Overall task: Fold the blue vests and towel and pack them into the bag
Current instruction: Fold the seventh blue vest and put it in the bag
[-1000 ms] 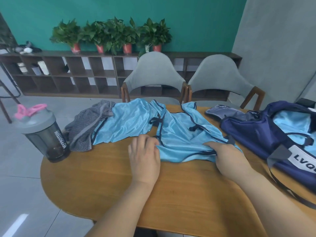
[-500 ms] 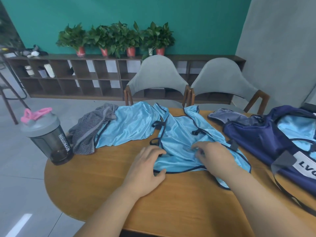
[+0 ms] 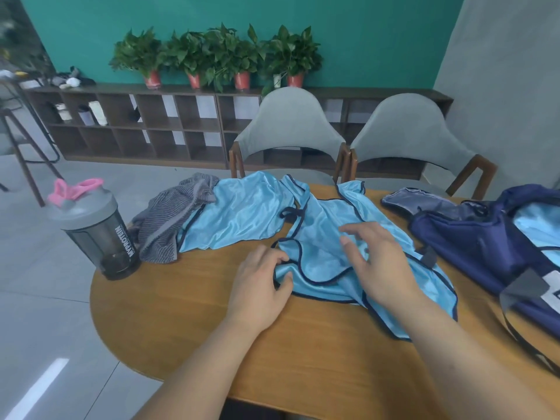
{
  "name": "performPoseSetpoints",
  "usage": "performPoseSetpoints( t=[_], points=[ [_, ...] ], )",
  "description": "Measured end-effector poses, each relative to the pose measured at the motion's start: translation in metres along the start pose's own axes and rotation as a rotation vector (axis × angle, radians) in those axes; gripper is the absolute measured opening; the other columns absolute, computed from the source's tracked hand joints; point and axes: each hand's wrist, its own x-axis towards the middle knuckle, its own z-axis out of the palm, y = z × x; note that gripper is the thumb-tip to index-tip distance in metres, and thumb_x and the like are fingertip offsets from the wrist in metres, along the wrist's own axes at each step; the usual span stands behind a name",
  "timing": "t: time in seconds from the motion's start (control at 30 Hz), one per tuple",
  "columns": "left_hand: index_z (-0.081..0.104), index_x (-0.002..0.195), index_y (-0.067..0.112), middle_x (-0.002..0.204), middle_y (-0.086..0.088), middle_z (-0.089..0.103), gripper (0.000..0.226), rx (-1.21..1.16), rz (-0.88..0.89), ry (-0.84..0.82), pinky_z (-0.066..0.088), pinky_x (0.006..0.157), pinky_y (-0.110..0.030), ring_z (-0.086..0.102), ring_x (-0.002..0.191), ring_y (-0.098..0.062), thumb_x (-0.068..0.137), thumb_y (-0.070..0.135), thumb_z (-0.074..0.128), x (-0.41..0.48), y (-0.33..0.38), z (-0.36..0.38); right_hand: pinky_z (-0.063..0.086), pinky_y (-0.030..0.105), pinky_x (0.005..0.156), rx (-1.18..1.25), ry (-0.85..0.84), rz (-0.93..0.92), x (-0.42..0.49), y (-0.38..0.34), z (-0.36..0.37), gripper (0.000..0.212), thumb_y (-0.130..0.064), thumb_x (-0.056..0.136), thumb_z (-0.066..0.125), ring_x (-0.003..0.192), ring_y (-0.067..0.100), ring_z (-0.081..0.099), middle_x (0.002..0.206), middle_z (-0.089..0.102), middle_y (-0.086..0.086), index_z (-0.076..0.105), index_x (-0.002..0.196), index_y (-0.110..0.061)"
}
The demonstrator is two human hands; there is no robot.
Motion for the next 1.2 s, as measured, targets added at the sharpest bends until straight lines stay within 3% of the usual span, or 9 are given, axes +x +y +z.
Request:
performPoseSetpoints(
  t=[0.07,0.17,0.33,0.5,0.63,0.77,0.9,1.07,1.2],
  points=[
    [0.059,0.12,0.036,0.111,0.02,0.05,0.029,-0.023,-0.074,0.018,0.051,0.083,-0.029,0.057,0.093,-0.004,0.094,0.042,0.069,0.001,-0.001,0.0,0.043,0.024,0.098,-0.003,-0.214,-0.2,-0.007,-0.01,0.002,0.033,-0.057,0.097,0.065,0.118,0.004,0.054,0.121,0.057,-0.023,0.066,0.126,-0.042],
    [0.062,0.12,0.035,0.104,0.017,0.059,0.032,-0.22,-0.156,0.015,0.056,0.076,-0.029,0.063,0.08,-0.007,0.092,0.033,0.078,0.002,-0.003,-0.002,0.047,0.024,0.093,-0.246,-0.406,-0.258,-0.012,-0.008,0.016,0.039,-0.053,0.09,0.074,0.113,0.003,0.053,0.114,0.053,-0.024,0.066,0.127,-0.043],
    [0.065,0.123,0.031,0.118,0.012,0.068,0.042,-0.536,-0.251,0.019,0.057,0.083,-0.022,0.073,0.086,-0.009,0.09,0.013,0.082,0.003,-0.005,-0.009,0.042,0.006,0.074,-0.095,-0.228,-0.026,-0.016,-0.009,0.023,0.024,-0.02,0.093,0.073,0.087,-0.003,0.063,0.09,0.067,-0.022,0.076,0.113,-0.034],
    [0.062,0.114,0.034,0.097,0.008,0.063,0.032,-0.407,-0.219,0.028,0.054,0.076,-0.021,0.064,0.083,-0.011,0.091,0.025,0.082,0.005,-0.008,-0.004,0.045,0.007,0.075,0.149,-0.126,0.162,-0.018,-0.019,0.021,0.021,-0.018,0.092,0.078,0.087,-0.003,0.066,0.085,0.073,-0.019,0.076,0.101,-0.037],
    [0.065,0.115,0.035,0.091,0.009,0.066,0.021,-0.379,-0.213,-0.006,0.052,0.079,-0.022,0.064,0.088,-0.009,0.097,0.029,0.074,0.006,-0.01,-0.002,0.045,0.007,0.079,0.291,0.045,0.062,-0.021,-0.041,0.02,0.017,-0.016,0.095,0.075,0.095,0.001,0.067,0.096,0.073,-0.02,0.075,0.099,-0.032],
    [0.063,0.121,0.039,0.088,0.01,0.072,0.023,-0.456,-0.261,-0.037,0.047,0.078,-0.014,0.066,0.088,-0.003,0.1,0.031,0.07,0.008,-0.007,-0.005,0.05,0.021,0.094,0.475,0.019,-0.04,-0.024,-0.056,0.03,0.013,-0.014,0.099,0.071,0.109,0.013,0.069,0.103,0.073,-0.013,0.074,0.102,-0.027],
    [0.06,0.126,0.037,0.076,-0.003,0.072,0.03,-0.642,-0.287,-0.039,0.047,0.071,-0.019,0.062,0.066,-0.01,0.102,0.02,0.067,0.006,-0.004,-0.01,0.054,0.027,0.09,0.324,-0.079,-0.131,-0.037,-0.041,0.057,0.017,-0.01,0.098,0.07,0.102,0.009,0.068,0.102,0.067,-0.016,0.074,0.104,-0.026],
    [0.071,0.114,0.031,0.08,-0.007,0.075,0.014,-0.749,-0.327,-0.065,0.059,0.08,-0.035,0.07,0.071,-0.02,0.106,0.024,0.063,0.008,-0.004,-0.015,0.053,0.027,0.084,0.182,-0.108,-0.156,-0.044,-0.03,0.071,0.015,-0.021,0.1,0.068,0.097,0.004,0.065,0.103,0.06,-0.019,0.071,0.111,-0.031],
    [0.074,0.114,0.017,0.087,-0.011,0.075,0.026,-0.802,-0.345,-0.079,0.054,0.075,-0.022,0.069,0.077,-0.019,0.107,0.005,0.052,0.007,-0.006,-0.018,0.05,0.019,0.089,0.106,-0.165,-0.15,-0.048,-0.031,0.071,0.041,-0.049,0.089,0.078,0.105,-0.002,0.061,0.111,0.056,-0.022,0.064,0.125,-0.033]
  ],
)
